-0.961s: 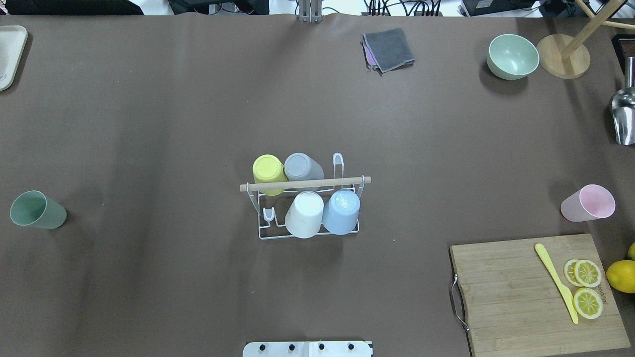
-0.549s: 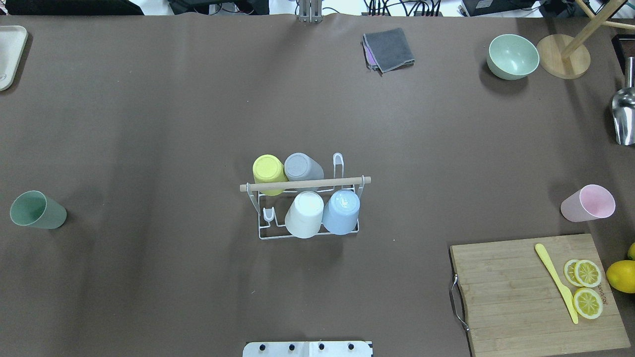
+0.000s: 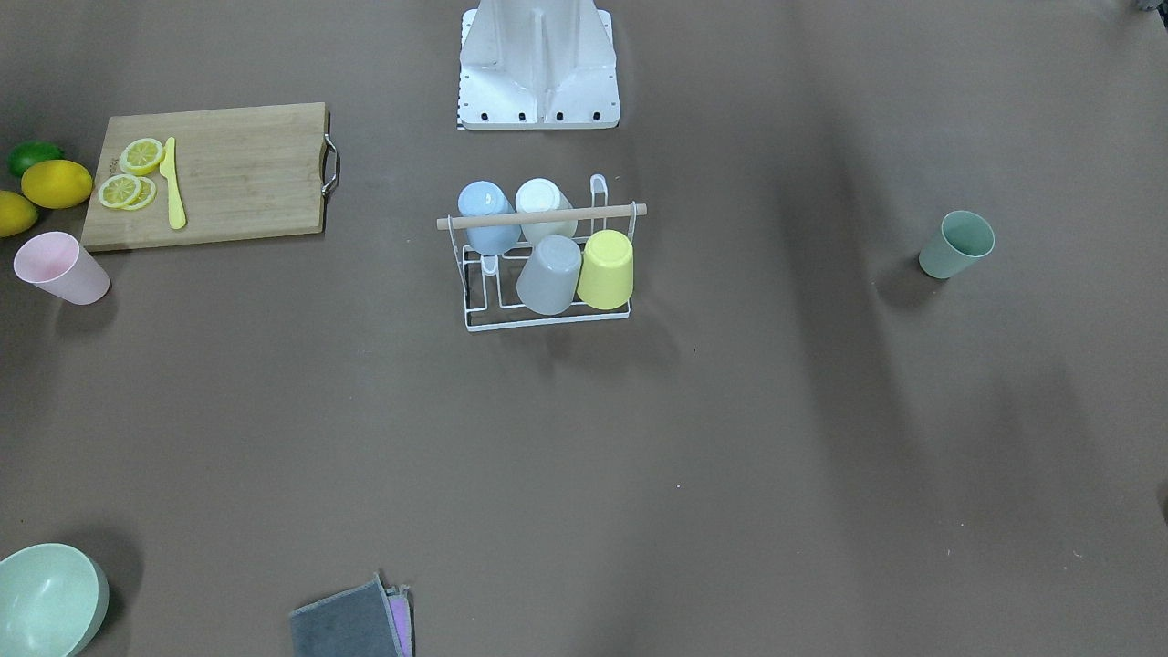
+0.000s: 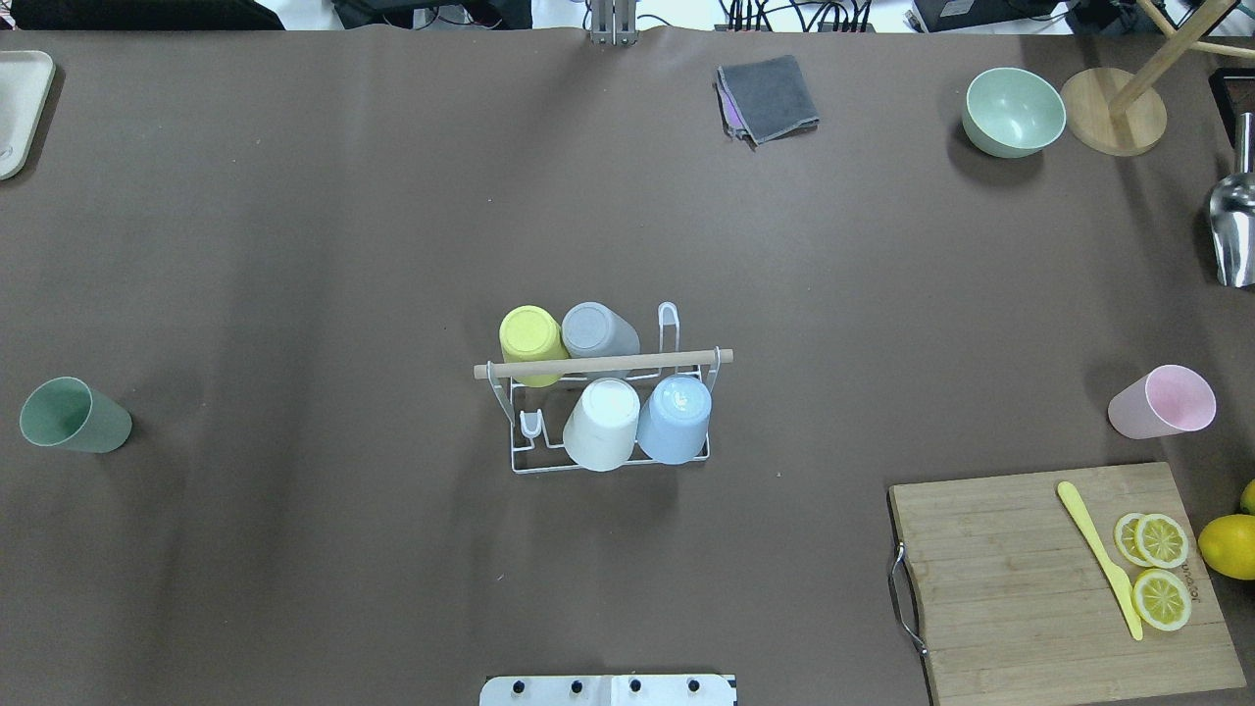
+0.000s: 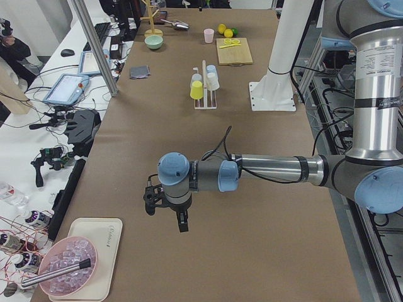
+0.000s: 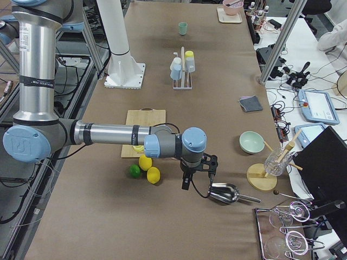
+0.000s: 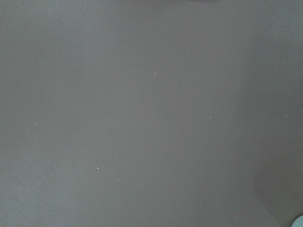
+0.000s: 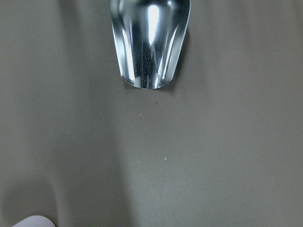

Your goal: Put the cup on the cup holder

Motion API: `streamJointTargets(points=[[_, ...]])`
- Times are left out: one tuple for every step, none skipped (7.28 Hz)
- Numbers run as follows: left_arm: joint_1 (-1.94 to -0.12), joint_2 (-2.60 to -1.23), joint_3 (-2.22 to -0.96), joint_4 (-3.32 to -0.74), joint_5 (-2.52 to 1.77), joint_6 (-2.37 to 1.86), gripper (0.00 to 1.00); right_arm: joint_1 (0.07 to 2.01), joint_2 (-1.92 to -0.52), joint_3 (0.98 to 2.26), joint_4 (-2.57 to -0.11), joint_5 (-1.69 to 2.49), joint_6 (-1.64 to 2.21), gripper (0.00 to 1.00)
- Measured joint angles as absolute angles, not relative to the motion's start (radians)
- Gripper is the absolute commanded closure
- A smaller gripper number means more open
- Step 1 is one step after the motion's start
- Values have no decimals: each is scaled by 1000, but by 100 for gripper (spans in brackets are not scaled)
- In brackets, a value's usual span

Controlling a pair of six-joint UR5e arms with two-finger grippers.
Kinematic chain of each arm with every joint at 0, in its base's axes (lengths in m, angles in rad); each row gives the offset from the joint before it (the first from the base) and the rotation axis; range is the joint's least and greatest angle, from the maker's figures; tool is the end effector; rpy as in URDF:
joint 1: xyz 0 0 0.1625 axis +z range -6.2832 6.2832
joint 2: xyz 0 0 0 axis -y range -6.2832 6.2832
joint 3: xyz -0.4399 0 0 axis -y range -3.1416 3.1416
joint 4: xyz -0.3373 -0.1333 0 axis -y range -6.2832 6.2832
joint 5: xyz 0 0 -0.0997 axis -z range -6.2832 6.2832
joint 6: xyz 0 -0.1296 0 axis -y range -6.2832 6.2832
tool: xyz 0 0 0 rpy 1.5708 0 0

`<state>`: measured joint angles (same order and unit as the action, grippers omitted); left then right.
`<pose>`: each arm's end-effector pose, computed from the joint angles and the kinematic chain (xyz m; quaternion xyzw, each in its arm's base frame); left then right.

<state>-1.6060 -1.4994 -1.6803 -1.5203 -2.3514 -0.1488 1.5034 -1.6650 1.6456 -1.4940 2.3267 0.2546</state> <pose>-0.0563 -0.4025 0.6817 -0.0273 0.3795 -0.0873 0.9206 0.0173 -0.4029 0.6954 -0.0328 -0.3684 0.0763 0.9260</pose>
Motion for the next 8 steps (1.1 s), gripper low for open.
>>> streamJointTargets(points=[[-1606,-1500,-1682,-1520,-2351,-149,2,1503,-1665,1645,-1495,2326,255,1],[-1606,-1500,-1684,-1519,-2351,-149,2,1503,-1664,1644,-1495,2325,255,1],[-1605,-1501,-1684,-1516,-2351,-151,2,1502,-1663,1641,-1496,2323,255,1],[-1604,-1502,-1682,-1514,-2351,-152,2,1501,-1660,1637,-1496,2321,255,1],[-1603,-1502,-1679,-1513,-2350,-154,2,1500,-1654,1628,-1496,2320,255,1],[-1602,-1503,-1677,-1512,-2350,-157,2,1498,-1639,1611,-1497,2321,256,1],[-1601,-1506,-1676,-1504,-2351,-158,2,1496,-1610,1584,-1498,2325,256,1],[-1599,-1519,-1673,-1484,-2352,-159,2,1494,-1577,1553,-1500,2328,262,1]])
